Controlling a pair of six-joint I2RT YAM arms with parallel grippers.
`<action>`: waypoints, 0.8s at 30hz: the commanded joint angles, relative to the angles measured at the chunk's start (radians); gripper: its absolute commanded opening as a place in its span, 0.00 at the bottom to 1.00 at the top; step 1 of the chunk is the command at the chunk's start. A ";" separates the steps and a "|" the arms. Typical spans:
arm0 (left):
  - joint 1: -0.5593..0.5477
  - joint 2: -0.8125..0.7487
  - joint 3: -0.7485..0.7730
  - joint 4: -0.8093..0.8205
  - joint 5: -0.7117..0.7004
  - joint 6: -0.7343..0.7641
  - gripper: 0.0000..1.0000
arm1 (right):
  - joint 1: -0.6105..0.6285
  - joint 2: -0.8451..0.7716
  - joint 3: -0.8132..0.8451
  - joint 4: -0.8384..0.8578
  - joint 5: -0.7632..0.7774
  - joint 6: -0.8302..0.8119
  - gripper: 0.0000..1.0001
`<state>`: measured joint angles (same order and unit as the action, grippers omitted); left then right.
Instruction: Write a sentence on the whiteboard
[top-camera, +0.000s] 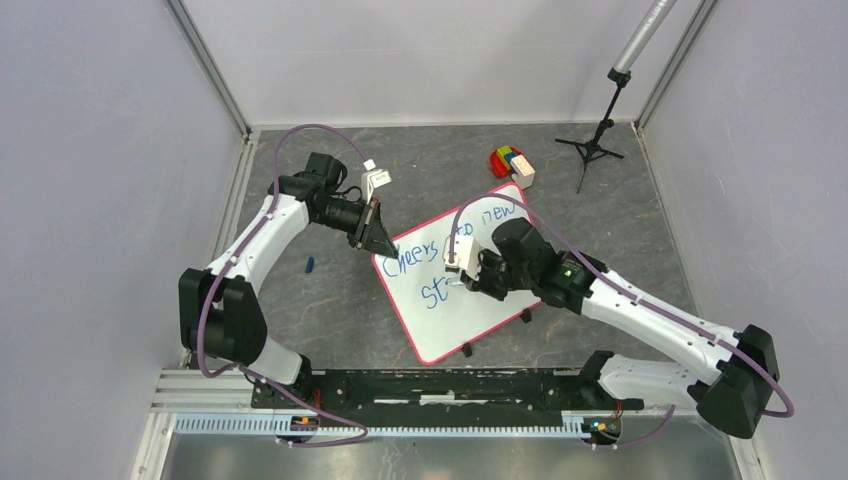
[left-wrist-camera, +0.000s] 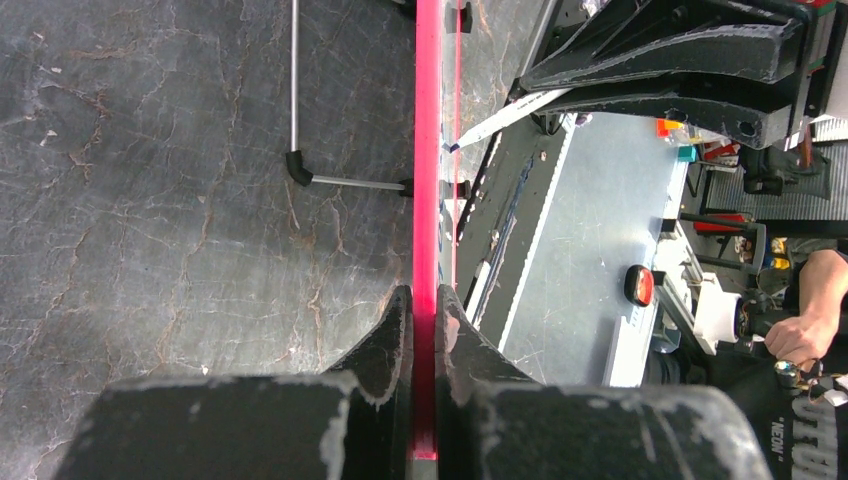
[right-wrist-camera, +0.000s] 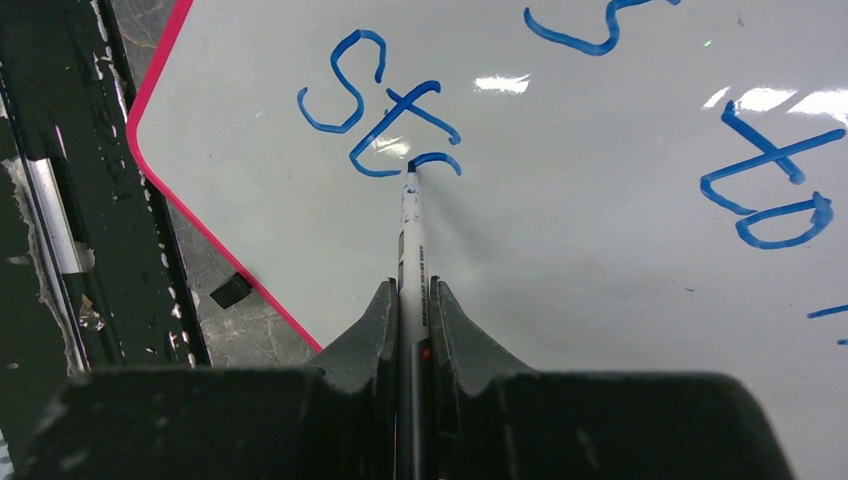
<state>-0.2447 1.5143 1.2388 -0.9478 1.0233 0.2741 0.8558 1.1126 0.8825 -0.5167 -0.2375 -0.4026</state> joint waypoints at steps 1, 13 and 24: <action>-0.006 0.003 0.031 0.014 -0.040 0.033 0.02 | -0.003 -0.004 -0.043 -0.009 0.029 -0.025 0.00; -0.005 0.013 0.033 0.013 -0.038 0.034 0.02 | -0.029 -0.020 0.012 -0.061 0.078 -0.060 0.00; -0.005 0.011 0.033 0.014 -0.040 0.032 0.02 | -0.052 0.023 0.081 -0.025 0.067 -0.050 0.00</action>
<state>-0.2447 1.5146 1.2392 -0.9474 1.0237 0.2745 0.8173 1.1126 0.9138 -0.5873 -0.2314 -0.4427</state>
